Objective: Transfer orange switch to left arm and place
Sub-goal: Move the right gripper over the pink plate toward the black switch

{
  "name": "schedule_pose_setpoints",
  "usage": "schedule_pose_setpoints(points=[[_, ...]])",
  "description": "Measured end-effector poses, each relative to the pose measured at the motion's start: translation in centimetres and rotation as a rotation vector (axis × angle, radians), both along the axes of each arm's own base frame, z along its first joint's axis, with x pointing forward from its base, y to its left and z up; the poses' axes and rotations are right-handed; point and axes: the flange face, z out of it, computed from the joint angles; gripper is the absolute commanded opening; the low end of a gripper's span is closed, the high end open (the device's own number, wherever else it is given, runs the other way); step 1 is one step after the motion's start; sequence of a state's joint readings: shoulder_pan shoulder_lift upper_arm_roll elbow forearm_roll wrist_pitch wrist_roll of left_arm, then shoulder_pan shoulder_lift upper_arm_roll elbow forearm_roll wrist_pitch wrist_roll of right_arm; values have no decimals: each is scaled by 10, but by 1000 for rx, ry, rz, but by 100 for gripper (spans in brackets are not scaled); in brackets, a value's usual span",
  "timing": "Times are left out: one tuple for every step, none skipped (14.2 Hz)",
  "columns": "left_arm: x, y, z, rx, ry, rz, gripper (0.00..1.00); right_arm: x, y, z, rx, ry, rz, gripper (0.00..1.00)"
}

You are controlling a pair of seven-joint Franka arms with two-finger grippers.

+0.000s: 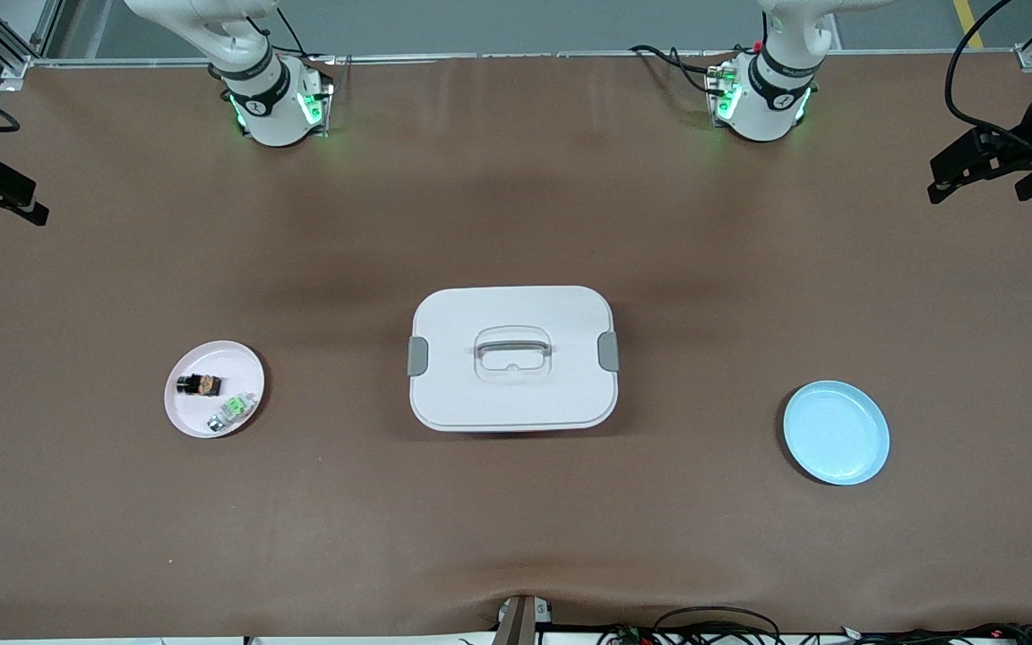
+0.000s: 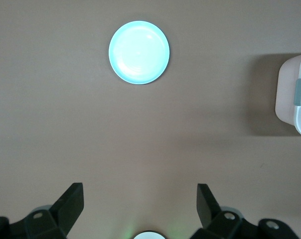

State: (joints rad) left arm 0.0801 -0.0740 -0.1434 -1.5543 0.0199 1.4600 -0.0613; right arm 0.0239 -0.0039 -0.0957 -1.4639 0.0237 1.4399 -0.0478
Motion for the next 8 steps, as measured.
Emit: schedule_pose_setpoints(points=[[0,0,0,0,0,0,100,0,0,0,0,0,0,100],[0,0,0,0,0,0,100,0,0,0,0,0,0,100],[0,0,0,0,0,0,100,0,0,0,0,0,0,100],[0,0,0,0,0,0,100,0,0,0,0,0,0,100],[0,0,1,0,-2,0,100,0,0,0,0,0,0,100],[0,0,3,0,-6,0,100,0,0,0,0,0,1,100],[0,0,5,-1,-10,0,100,0,1,0,0,0,1,100],[0,1,6,-1,-13,2,100,0,1,0,0,0,2,100]])
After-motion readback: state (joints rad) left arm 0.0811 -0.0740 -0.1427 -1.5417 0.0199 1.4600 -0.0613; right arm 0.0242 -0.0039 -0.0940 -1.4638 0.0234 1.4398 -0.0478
